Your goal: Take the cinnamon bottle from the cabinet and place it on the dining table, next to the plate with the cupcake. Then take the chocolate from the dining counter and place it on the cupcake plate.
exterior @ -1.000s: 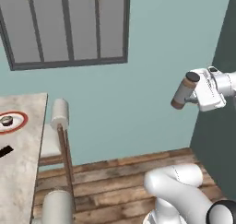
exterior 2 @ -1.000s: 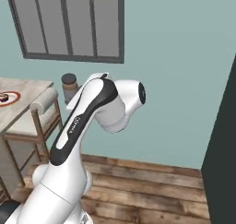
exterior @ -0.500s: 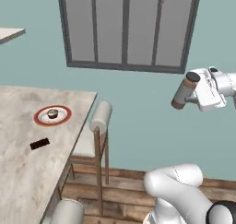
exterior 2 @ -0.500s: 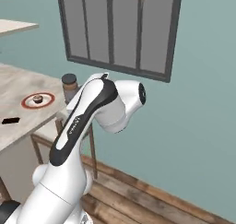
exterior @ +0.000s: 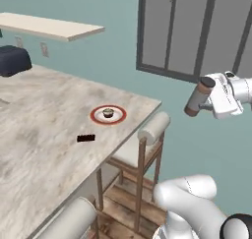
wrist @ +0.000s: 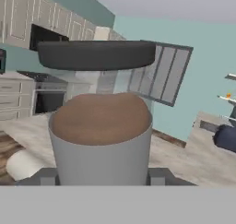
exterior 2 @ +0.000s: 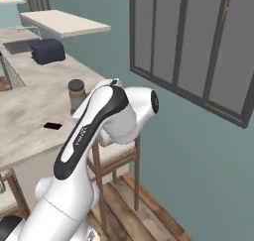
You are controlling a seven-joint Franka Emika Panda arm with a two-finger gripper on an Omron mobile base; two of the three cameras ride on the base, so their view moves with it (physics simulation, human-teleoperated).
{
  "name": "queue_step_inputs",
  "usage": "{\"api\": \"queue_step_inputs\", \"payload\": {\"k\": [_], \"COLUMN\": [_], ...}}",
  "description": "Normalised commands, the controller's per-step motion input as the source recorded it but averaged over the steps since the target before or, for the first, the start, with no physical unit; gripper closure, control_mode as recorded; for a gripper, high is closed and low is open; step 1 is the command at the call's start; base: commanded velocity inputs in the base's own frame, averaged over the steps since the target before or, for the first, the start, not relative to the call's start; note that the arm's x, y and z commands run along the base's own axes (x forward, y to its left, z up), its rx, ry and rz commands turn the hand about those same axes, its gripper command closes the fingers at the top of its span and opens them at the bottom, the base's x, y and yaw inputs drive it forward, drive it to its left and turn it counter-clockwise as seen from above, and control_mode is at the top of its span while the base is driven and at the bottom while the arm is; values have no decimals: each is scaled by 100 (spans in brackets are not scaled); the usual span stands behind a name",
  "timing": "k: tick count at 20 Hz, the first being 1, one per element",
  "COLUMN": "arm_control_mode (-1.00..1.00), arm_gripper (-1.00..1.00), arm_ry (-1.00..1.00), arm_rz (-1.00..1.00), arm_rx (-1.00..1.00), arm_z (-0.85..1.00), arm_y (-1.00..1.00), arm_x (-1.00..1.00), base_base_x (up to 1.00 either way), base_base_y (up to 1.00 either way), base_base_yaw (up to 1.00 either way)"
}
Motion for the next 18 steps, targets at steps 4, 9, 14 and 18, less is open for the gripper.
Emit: {"api": "queue_step_inputs", "payload": {"k": [4, 9, 14, 18], "arm_control_mode": [100, 100, 100, 100], "arm_gripper": [100, 100, 100, 100], "arm_ry": [0, 0, 0, 0], "arm_rz": [0, 0, 0, 0], "arm_rx": [0, 0, 0, 0], "arm_z": [0, 0, 0, 0], "arm_y": [0, 0, 0, 0], "arm_x": [0, 0, 0, 0], "base_base_x": [38, 49, 66, 69], "base_base_y": [-8, -18, -28, -37], "base_base_yaw": [77, 52, 25, 14]}}
